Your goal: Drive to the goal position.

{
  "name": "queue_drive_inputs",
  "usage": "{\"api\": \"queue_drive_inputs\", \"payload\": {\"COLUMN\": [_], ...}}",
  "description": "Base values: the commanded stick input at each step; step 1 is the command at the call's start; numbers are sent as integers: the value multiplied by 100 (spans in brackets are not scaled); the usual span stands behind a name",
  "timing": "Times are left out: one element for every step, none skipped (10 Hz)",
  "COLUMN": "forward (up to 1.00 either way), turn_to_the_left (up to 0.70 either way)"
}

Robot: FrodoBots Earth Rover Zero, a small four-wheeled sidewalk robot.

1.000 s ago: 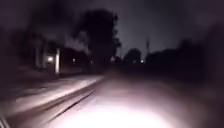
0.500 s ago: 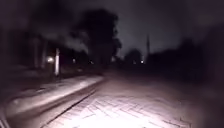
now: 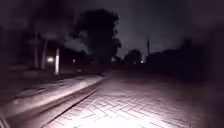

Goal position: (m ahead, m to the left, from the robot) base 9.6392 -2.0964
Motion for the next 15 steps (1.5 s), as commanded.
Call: {"api": "queue_drive_inputs", "payload": {"forward": [70,70,70,70,70,70,70,70,70,70,70,70,70,70,70], "turn_to_the_left": [0,0,0,-27,-35,-6,-25,-35,-35,-23,-33,-26,-16,-6,-1]}}
